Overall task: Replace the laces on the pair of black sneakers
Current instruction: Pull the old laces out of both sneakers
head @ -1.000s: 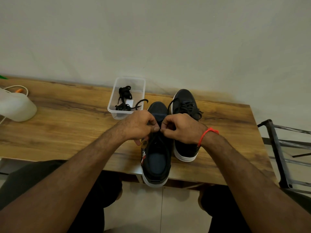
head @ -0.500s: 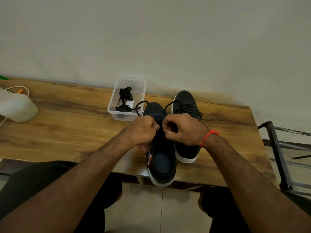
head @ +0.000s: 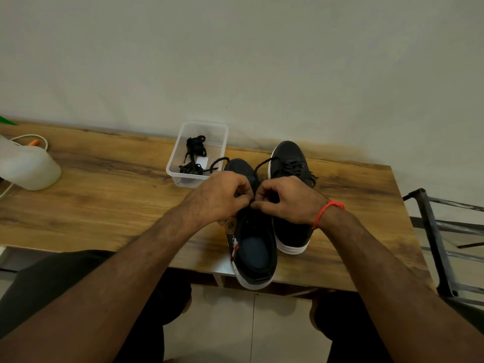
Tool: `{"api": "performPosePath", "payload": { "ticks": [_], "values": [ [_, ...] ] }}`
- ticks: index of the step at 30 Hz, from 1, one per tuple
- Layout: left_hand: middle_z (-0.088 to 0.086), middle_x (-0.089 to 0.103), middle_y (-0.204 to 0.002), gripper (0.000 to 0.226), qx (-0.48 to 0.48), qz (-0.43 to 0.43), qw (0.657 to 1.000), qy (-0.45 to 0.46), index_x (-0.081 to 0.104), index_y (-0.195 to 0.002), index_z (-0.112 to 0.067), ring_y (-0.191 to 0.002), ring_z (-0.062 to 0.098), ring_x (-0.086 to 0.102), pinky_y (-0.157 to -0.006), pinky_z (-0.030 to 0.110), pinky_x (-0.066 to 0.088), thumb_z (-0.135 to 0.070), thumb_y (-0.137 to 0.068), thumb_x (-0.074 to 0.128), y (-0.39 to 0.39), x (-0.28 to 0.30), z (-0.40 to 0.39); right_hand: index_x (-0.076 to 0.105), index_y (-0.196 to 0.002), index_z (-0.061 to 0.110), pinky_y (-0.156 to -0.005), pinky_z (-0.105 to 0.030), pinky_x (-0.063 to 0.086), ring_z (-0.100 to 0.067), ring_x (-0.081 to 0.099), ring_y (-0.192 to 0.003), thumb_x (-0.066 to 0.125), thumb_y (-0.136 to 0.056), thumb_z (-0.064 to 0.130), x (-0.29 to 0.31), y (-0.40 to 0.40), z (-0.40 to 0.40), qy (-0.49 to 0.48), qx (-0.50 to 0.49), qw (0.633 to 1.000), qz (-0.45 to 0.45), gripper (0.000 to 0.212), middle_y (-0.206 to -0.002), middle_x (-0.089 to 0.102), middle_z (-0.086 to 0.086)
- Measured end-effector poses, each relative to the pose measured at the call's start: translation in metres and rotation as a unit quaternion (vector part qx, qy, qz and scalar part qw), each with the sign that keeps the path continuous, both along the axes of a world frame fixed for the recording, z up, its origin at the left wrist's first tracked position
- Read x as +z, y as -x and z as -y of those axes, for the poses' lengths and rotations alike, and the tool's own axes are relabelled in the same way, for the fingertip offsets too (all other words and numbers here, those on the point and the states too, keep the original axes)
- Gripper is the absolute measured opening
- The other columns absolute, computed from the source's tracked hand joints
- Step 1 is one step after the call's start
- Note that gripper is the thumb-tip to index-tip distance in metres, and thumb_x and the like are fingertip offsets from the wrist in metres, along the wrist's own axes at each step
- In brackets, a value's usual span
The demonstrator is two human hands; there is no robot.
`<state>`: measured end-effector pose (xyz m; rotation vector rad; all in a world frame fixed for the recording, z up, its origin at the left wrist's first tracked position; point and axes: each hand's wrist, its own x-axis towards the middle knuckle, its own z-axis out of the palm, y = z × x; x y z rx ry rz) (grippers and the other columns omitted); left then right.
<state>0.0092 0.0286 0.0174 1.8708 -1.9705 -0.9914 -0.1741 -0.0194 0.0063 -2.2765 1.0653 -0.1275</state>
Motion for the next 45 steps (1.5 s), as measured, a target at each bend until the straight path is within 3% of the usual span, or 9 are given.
{"api": "performPosePath", "payload": {
  "ticks": [7,12,16,26,30,34,38,42,45],
  "values": [
    [0.003,0.069,-0.090,0.010,0.059,-0.018,0.998,-0.019,0.062,-0.101,-0.018,-0.073,0.015,0.071,-0.062,0.029,0.061,-0.025,-0.103,0.054,0.002,-0.010,0.001,0.070,-0.097,0.020,-0.083,-0.032,0.056,-0.008,0.066,-0.088,0.069,-0.093,0.030,0.004,0.004,0.000,-0.020,0.000,0.999,0.033,0.011,-0.092,0.070,0.008],
    [-0.003,0.065,-0.099,0.013,0.023,-0.064,0.997,-0.025,0.063,-0.113,-0.024,-0.073,0.015,0.072,-0.059,0.032,0.063,-0.026,-0.102,0.058,-0.004,-0.005,0.002,0.070,-0.098,0.020,-0.081,-0.025,0.057,-0.006,0.066,-0.085,0.069,-0.092,0.026,0.004,0.005,0.002,-0.030,-0.026,0.999,0.033,0.009,-0.091,0.070,0.007],
    [-0.006,0.063,-0.096,0.004,0.021,-0.061,0.997,-0.036,0.065,-0.098,-0.026,-0.070,0.012,0.069,-0.054,0.028,0.061,-0.028,-0.096,0.067,-0.002,-0.004,0.003,0.068,-0.094,0.022,-0.068,-0.013,0.050,-0.004,0.064,-0.078,0.070,-0.089,0.022,0.004,0.004,0.002,-0.035,-0.031,0.999,0.025,0.006,-0.087,0.069,0.007],
    [0.004,0.063,-0.108,0.020,0.125,-0.143,0.970,-0.151,0.057,-0.111,-0.025,-0.096,0.019,0.066,-0.061,0.034,0.062,-0.037,-0.108,0.041,0.006,-0.003,-0.001,0.067,-0.097,0.021,-0.070,-0.019,0.052,-0.006,0.063,-0.080,0.066,-0.092,0.041,0.004,0.001,0.000,-0.036,-0.030,0.999,0.020,0.020,-0.088,0.068,0.007],
    [-0.002,0.064,-0.108,0.017,0.075,-0.116,0.984,-0.115,0.062,-0.116,-0.029,-0.090,0.016,0.068,-0.063,0.031,0.061,-0.034,-0.105,0.051,-0.002,0.003,0.001,0.072,-0.102,0.019,-0.068,-0.013,0.046,0.000,0.061,-0.079,0.065,-0.094,0.040,0.003,0.001,0.003,-0.017,-0.023,1.000,-0.007,0.024,-0.089,0.069,0.007],
    [-0.004,0.067,-0.105,0.002,0.047,-0.054,0.997,-0.037,0.066,-0.098,-0.028,-0.078,0.004,0.062,-0.057,0.023,0.052,-0.027,-0.097,0.066,-0.005,0.004,0.004,0.072,-0.105,0.019,-0.068,-0.008,0.044,0.004,0.060,-0.081,0.063,-0.096,0.036,0.006,0.002,0.004,-0.021,-0.025,0.999,-0.001,0.022,-0.092,0.069,0.009],
    [-0.003,0.065,-0.106,0.008,0.138,-0.166,0.972,-0.091,0.067,-0.104,-0.024,-0.081,0.014,0.070,-0.061,0.033,0.063,-0.028,-0.100,0.062,-0.005,0.005,0.002,0.071,-0.102,0.021,-0.070,-0.011,0.044,0.003,0.060,-0.082,0.063,-0.096,0.037,0.008,0.004,0.004,-0.024,-0.032,0.999,0.008,0.019,-0.088,0.066,0.014],
    [0.005,0.060,-0.105,0.014,0.187,-0.222,0.950,-0.118,0.061,-0.105,-0.021,-0.074,0.013,0.058,-0.053,0.028,0.057,-0.030,-0.105,0.051,0.002,0.012,0.000,0.065,-0.094,0.023,-0.069,-0.017,0.045,-0.005,0.060,-0.080,0.065,-0.094,0.028,0.010,0.005,0.003,-0.027,-0.034,0.999,0.002,0.005,-0.087,0.065,0.009],
    [0.004,0.053,-0.103,0.021,0.194,-0.257,0.929,-0.184,0.059,-0.096,-0.018,-0.073,0.014,0.049,-0.051,0.028,0.052,-0.033,-0.102,0.045,0.007,0.017,-0.001,0.053,-0.085,0.027,-0.064,-0.020,0.040,-0.008,0.053,-0.072,0.064,-0.091,0.022,0.010,0.002,0.000,-0.041,-0.027,0.999,0.002,0.013,-0.081,0.057,0.008]
  ]
}}
